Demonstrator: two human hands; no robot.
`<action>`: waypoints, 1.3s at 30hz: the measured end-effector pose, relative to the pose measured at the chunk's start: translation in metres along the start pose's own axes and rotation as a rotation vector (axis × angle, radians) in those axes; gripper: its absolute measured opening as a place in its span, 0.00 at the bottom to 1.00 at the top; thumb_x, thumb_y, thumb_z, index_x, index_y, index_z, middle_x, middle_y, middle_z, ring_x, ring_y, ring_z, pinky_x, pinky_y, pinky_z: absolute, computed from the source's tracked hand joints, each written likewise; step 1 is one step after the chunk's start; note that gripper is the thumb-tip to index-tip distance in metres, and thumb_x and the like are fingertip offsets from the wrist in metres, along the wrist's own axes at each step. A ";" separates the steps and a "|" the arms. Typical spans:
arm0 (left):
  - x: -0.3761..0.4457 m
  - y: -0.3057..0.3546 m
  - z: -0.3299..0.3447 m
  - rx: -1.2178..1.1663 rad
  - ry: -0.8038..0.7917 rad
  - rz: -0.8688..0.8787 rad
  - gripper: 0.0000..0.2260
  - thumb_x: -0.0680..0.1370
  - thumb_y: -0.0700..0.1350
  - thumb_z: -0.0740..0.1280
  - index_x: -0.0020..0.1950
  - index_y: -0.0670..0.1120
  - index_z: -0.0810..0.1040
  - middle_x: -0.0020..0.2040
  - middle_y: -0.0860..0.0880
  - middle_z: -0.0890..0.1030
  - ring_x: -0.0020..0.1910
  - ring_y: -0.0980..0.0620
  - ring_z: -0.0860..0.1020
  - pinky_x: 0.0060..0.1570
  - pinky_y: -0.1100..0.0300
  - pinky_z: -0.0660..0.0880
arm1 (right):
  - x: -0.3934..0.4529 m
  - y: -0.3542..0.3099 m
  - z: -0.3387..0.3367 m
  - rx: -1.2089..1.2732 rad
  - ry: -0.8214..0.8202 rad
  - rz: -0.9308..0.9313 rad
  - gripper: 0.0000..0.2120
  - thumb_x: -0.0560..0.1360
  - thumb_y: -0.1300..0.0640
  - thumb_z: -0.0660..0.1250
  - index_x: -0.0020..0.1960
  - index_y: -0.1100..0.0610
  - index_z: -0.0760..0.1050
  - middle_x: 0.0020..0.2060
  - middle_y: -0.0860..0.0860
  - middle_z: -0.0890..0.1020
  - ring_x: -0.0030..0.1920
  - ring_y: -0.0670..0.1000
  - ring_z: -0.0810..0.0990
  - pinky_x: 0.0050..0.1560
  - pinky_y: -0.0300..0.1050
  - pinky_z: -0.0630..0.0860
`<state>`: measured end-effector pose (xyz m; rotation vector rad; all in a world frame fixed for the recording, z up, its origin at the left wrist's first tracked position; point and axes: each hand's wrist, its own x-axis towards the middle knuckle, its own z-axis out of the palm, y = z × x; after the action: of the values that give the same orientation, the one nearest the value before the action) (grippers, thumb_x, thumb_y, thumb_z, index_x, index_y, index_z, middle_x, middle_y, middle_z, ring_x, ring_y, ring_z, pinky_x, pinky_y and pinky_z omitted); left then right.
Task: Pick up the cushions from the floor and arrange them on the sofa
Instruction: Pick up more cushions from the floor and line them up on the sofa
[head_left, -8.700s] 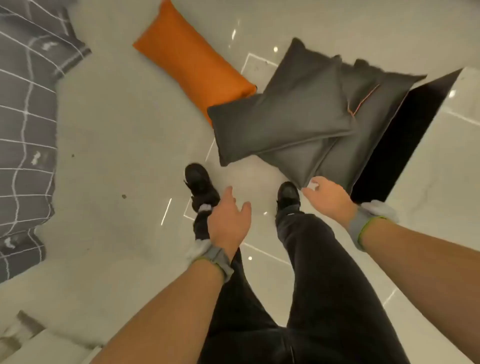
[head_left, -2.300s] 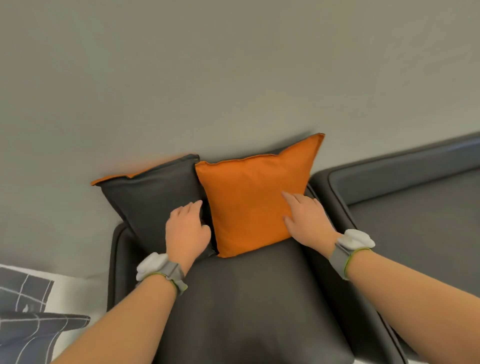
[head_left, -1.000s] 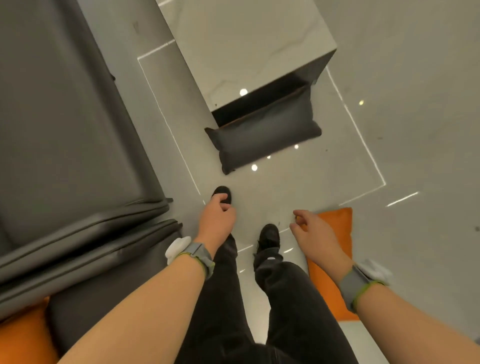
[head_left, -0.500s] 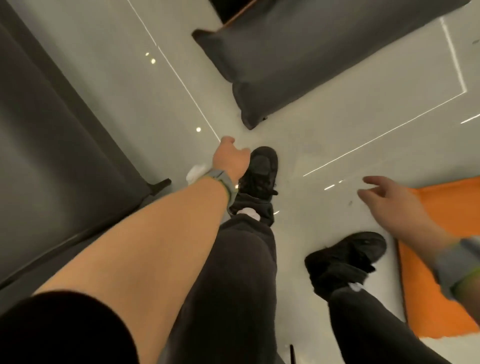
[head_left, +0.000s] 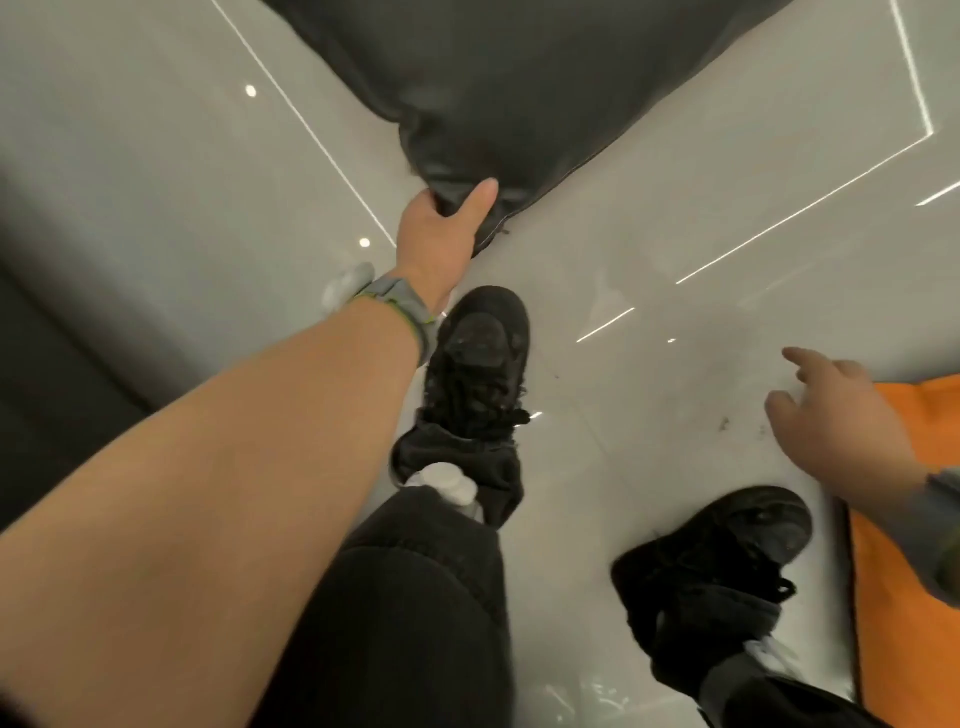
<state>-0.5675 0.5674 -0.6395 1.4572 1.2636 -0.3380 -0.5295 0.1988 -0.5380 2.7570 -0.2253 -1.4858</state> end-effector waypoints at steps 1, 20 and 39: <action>-0.009 -0.001 0.012 0.016 -0.014 0.026 0.22 0.71 0.61 0.76 0.56 0.47 0.84 0.51 0.52 0.88 0.52 0.53 0.85 0.60 0.49 0.82 | 0.001 0.013 -0.008 -0.051 0.021 -0.013 0.28 0.78 0.58 0.62 0.78 0.55 0.65 0.71 0.63 0.70 0.65 0.68 0.75 0.64 0.61 0.73; -0.204 -0.024 0.207 0.856 -0.176 0.483 0.22 0.78 0.61 0.64 0.30 0.47 0.73 0.29 0.42 0.79 0.33 0.38 0.78 0.36 0.51 0.71 | 0.067 0.150 -0.008 -0.542 0.065 -0.201 0.19 0.79 0.57 0.66 0.68 0.59 0.69 0.61 0.58 0.71 0.50 0.63 0.79 0.34 0.50 0.68; -0.468 0.199 0.073 0.706 -0.013 0.377 0.15 0.84 0.54 0.62 0.61 0.44 0.78 0.55 0.43 0.84 0.54 0.38 0.81 0.53 0.48 0.76 | -0.225 0.116 -0.227 -0.085 0.532 -0.387 0.06 0.77 0.62 0.66 0.48 0.65 0.75 0.51 0.64 0.74 0.52 0.66 0.74 0.39 0.53 0.67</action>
<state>-0.5537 0.3096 -0.1950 2.2420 0.8554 -0.5690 -0.4773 0.0971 -0.2173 3.1063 0.3821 -0.7102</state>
